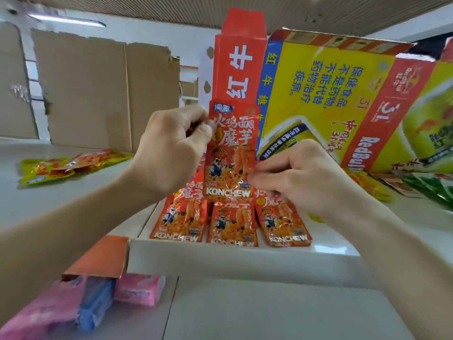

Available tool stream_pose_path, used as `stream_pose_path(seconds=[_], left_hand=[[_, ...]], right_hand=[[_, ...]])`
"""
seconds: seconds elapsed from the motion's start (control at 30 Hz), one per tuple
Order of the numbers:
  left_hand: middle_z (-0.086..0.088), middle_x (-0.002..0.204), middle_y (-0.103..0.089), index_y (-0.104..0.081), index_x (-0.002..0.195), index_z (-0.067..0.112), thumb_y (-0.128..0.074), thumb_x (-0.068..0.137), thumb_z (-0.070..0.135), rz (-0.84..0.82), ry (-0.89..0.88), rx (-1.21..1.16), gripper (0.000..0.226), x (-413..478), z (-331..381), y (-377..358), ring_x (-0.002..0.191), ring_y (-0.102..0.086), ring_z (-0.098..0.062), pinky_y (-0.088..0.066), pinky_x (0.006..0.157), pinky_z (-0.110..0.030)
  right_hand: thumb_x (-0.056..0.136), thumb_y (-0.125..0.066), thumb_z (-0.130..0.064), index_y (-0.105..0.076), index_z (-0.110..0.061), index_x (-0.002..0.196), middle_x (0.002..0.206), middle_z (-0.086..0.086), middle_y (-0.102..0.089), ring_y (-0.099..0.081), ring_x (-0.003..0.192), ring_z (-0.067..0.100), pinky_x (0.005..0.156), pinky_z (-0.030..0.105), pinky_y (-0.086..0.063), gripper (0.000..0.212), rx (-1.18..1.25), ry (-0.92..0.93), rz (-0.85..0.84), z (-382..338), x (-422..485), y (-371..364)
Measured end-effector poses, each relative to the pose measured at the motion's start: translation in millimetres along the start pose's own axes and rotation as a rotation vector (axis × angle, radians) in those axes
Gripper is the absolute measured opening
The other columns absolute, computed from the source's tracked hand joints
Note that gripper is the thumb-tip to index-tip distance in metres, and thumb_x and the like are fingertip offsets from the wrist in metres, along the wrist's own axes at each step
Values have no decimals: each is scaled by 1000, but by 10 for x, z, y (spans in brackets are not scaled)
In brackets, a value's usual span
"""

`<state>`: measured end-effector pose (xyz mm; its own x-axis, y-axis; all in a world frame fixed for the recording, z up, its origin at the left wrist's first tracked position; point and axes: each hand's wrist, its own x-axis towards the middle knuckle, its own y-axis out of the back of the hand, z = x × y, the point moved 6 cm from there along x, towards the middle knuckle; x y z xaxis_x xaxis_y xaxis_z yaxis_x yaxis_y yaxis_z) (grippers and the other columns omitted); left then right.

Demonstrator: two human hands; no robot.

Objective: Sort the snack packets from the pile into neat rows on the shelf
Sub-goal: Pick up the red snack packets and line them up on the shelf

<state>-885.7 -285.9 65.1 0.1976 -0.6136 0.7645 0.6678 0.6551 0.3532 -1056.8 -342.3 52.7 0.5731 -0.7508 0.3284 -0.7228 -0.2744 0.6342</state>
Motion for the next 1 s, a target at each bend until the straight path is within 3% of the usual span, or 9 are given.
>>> stream_pose_path(seconds=[0.1,0.2,0.37,0.43,0.53,0.63,0.77,0.9,1.0], left_hand=[[14,47,-41,-51,72,5,-48,103,13,16,29,-13,33,89,64,-33,43,-35,-4,-29,43,-16],[15,45,-42,-53,75,2,-47,103,13,22,42,-11,31,168,120,-47,40,-36,-3,-29,42,-13],[12,50,-44,-57,77,2,-49,102,15,15,41,15,29,203,173,-80,44,-36,-4,-33,47,-21],[-9,61,-52,-60,81,-1,-50,100,18,22,23,36,29,212,206,-92,53,-41,-10,-39,52,-31],[-23,73,-56,-58,74,6,-50,98,19,18,-1,66,29,230,224,-103,61,-46,-24,-46,58,-38],[-21,67,-50,-49,65,15,-50,97,21,-24,25,103,33,228,200,-136,57,-42,-16,-40,54,-37],[9,50,-40,-41,58,16,-52,96,24,-139,109,259,41,145,5,-239,51,-36,-12,-32,56,-30],[10,63,-57,-48,61,17,-48,99,33,-326,185,510,41,-13,-186,-384,61,-53,-17,-32,57,-29],[6,71,-56,-51,69,18,-42,100,36,-376,120,722,37,-119,-200,-461,65,-53,-17,-29,54,-28]], right_hand=[[85,-73,-22,-75,-26,67,55,2,-63,-48,48,7,48,18,-40,19,31,74,57,-9,14,89],[88,-70,-22,-74,-23,68,47,-9,-57,-45,42,2,45,17,-37,20,71,106,108,1,39,148],[91,-66,-23,-73,-16,70,50,-6,-58,-47,46,5,49,21,-39,23,116,130,170,43,46,213],[90,-67,-22,-73,-17,71,53,-6,-61,-49,50,7,53,26,-40,21,110,138,188,63,66,227],[90,-67,-21,-73,-19,71,49,-8,-56,-45,46,5,49,20,-36,20,78,147,193,89,90,233],[90,-67,-22,-72,-20,69,46,-8,-55,-42,42,3,44,15,-33,21,43,151,175,108,78,228],[87,-69,-21,-77,-18,74,61,4,-67,-51,49,17,48,25,-41,15,-80,109,104,218,66,102],[86,-66,-19,-76,-14,71,49,-6,-59,-45,42,3,41,18,-37,18,-182,23,-5,376,48,-53],[85,-66,-22,-75,-13,72,49,-9,-60,-51,43,3,44,21,-42,17,-254,-44,-50,482,29,-136]])
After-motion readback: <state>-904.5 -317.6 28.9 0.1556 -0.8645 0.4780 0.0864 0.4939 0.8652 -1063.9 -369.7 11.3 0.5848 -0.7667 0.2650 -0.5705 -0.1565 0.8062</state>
